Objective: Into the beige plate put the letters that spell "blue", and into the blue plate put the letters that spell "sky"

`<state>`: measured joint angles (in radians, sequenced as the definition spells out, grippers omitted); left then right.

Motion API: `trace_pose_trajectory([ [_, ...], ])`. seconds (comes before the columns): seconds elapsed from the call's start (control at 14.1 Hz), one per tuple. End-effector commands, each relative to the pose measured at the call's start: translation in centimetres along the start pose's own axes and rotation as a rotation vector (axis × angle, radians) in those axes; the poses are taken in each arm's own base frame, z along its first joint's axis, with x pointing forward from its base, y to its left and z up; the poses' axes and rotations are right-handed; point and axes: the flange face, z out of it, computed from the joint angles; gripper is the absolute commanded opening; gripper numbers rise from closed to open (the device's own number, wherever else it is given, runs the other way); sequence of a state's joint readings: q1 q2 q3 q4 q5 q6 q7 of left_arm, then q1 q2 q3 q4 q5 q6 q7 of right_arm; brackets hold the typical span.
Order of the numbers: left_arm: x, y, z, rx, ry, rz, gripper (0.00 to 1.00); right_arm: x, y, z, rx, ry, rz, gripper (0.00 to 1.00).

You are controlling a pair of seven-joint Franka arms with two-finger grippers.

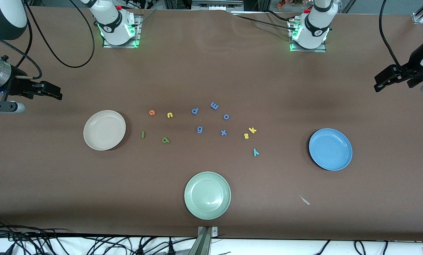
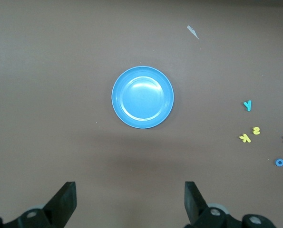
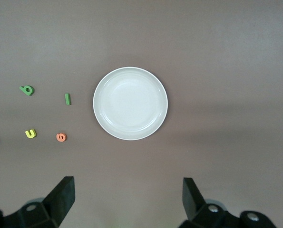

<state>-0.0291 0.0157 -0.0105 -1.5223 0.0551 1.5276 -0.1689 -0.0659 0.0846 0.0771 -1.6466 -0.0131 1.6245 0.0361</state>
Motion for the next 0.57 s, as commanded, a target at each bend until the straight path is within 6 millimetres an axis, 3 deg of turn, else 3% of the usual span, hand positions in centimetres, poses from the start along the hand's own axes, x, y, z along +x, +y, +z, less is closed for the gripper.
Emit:
trace_pose_trajectory([
  [0.0,-0.3,1.3,0.1,-0.035,-0.018,0.017,1.00,0.2,0.3,-0.5,0.015,0.001,-0.009,1.00],
  [0.5,-0.3,-0.1,0.7,-0.018,-0.049,0.001,1.00,0.2,0.4,-0.5,0.015,0.001,-0.009,1.00],
])
